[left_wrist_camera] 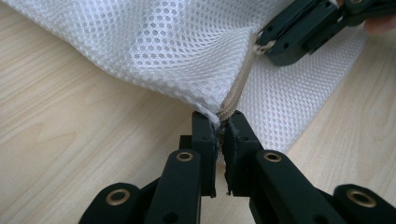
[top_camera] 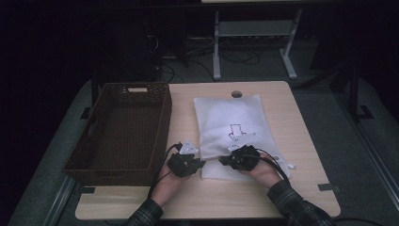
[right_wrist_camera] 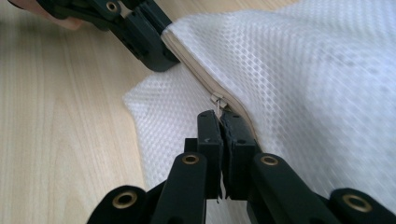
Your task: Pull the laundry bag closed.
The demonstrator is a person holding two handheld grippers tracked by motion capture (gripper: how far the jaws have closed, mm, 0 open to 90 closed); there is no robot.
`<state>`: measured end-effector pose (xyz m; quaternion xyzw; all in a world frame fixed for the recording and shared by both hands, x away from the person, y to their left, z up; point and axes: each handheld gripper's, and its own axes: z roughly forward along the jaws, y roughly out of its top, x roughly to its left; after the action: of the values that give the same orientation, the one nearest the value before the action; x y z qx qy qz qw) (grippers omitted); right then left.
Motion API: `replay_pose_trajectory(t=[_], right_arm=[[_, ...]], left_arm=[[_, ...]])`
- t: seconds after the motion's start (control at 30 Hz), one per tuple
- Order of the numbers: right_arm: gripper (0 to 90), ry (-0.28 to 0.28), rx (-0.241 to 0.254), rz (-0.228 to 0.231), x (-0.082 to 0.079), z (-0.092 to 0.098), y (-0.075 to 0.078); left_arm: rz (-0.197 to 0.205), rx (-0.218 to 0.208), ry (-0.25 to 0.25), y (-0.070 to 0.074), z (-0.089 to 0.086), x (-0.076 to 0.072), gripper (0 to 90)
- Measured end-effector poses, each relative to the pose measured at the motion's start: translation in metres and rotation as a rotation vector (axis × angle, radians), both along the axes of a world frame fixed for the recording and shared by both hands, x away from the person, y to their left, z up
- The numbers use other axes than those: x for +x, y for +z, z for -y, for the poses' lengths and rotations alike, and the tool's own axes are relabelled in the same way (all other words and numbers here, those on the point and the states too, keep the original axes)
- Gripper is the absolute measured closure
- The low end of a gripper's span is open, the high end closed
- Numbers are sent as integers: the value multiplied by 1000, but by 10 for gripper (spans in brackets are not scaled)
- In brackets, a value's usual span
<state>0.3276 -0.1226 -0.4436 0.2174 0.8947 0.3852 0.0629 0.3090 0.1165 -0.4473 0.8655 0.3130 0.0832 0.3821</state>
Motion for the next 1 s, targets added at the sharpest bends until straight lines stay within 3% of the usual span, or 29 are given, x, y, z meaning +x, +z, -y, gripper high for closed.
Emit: replay_pose_trajectory(t=[0.57, 1.0], right_arm=[[865, -44, -10, 24, -4, 21, 7], [865, -108, -6, 28, -13, 62, 7]], left_arm=[[19, -1, 38, 0, -3, 1, 839], [14, 8, 56, -2, -1, 1, 835]])
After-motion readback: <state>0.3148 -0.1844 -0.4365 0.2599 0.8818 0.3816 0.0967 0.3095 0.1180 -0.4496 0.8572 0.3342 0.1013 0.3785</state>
